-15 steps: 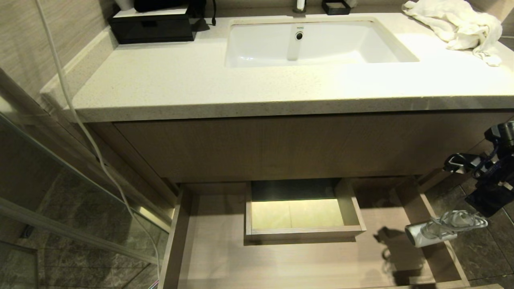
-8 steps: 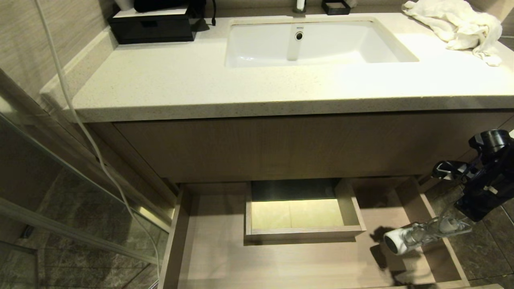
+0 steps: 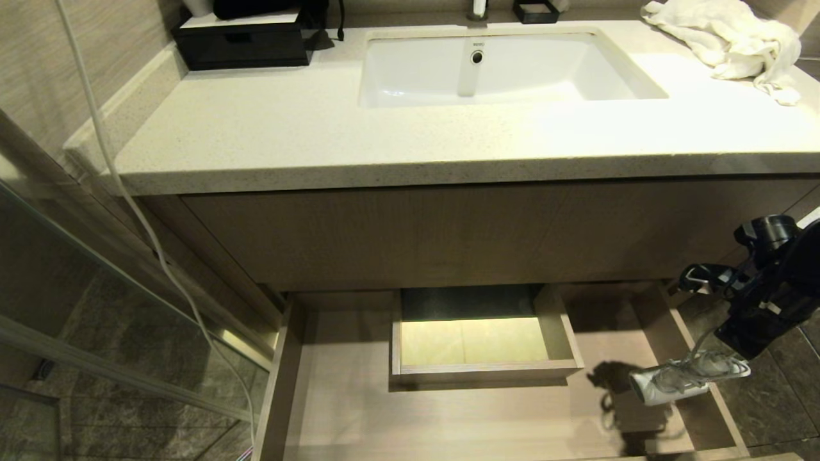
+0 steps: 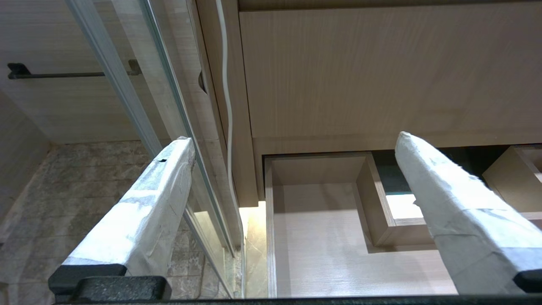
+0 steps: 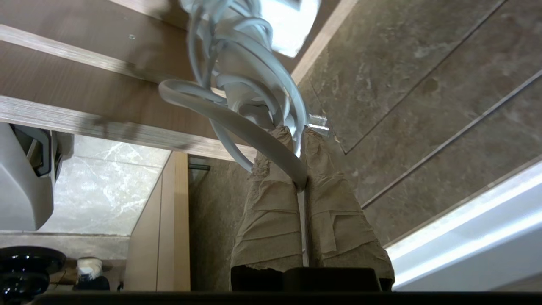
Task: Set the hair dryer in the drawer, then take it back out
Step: Put it into the drawer
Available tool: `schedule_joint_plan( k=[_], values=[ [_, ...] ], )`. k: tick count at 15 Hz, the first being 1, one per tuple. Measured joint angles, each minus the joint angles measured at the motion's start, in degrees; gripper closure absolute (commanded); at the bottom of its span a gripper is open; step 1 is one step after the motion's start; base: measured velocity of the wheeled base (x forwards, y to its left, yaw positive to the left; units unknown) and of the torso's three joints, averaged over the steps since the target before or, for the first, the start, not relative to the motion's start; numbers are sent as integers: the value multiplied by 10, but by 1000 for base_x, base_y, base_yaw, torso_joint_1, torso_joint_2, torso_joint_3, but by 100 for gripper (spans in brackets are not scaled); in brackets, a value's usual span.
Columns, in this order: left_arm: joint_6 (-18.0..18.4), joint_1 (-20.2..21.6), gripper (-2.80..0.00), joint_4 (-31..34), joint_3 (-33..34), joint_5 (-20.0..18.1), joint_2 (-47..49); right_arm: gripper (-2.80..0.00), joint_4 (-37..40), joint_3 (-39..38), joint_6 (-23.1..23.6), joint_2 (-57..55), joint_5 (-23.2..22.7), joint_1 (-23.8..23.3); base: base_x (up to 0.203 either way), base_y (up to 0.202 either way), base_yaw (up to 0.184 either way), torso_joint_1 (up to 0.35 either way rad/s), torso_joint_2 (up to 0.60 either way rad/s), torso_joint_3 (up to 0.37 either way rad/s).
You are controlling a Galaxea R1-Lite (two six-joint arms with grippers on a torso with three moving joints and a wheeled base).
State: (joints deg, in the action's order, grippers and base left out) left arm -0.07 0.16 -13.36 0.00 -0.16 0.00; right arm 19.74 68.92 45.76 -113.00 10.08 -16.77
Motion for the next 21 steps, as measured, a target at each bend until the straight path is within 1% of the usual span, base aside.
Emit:
schedule_joint_plan(
  k=[4, 9, 16, 20, 21],
  values=[
    [0, 0, -280, 0, 0, 0, 0, 0, -5, 45, -4, -29, 1, 1, 0, 0, 0, 0, 0, 0],
    [0, 0, -280, 0, 0, 0, 0, 0, -72, 103, -2, -78, 2, 9, 0, 0, 0, 0, 0, 0],
    [0, 0, -280, 0, 0, 0, 0, 0, -74, 165, -3, -130, 1, 18, 0, 0, 0, 0, 0, 0],
    [0, 0, -280, 0, 0, 0, 0, 0, -75, 176, -4, -151, 2, 18, 0, 0, 0, 0, 0, 0],
    [0, 0, -280, 0, 0, 0, 0, -280, -75, 178, -2, -155, 1, 19, 0, 0, 0, 0, 0, 0]
  ],
)
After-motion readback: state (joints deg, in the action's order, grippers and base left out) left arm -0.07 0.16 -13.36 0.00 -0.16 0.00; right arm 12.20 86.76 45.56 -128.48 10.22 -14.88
